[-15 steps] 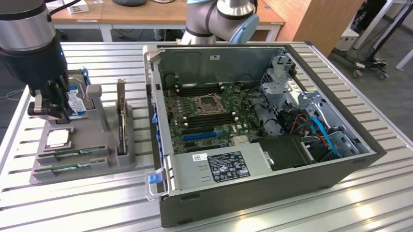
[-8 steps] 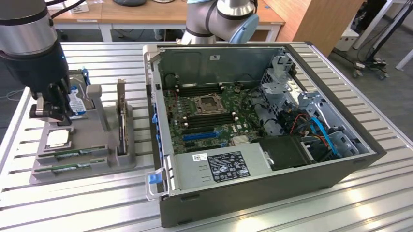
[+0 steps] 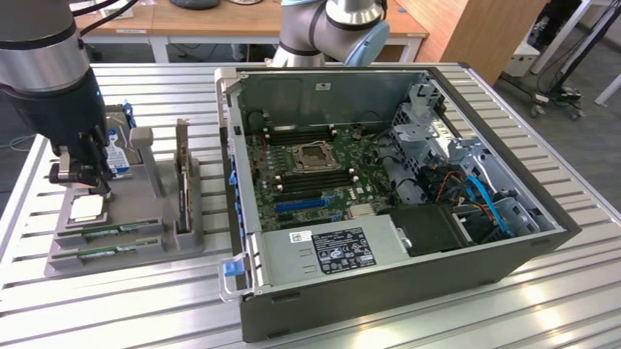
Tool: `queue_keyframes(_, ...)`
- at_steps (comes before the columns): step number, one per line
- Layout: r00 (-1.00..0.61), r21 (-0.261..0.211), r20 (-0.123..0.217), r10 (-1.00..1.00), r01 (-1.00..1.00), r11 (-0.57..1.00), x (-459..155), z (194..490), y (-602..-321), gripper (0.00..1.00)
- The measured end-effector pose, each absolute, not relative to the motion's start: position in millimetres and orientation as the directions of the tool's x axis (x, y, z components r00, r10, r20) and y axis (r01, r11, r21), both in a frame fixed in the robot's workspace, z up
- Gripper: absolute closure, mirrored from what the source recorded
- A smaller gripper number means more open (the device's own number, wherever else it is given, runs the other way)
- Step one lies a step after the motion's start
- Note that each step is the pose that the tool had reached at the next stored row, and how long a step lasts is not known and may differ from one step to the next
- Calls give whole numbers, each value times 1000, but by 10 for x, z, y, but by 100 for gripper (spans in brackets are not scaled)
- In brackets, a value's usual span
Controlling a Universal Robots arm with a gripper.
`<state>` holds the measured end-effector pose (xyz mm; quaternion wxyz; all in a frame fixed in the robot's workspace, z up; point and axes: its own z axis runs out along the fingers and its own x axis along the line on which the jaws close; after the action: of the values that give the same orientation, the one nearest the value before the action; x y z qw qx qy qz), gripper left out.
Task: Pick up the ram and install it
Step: 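Pick up the ram and move it above insertion slot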
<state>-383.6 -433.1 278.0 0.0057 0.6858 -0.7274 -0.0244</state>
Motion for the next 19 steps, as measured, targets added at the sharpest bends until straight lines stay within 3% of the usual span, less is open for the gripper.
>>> queue_keyframes(19, -59, 43, -25, -998, -997, 58, -3836, 2776, -4574, 71)
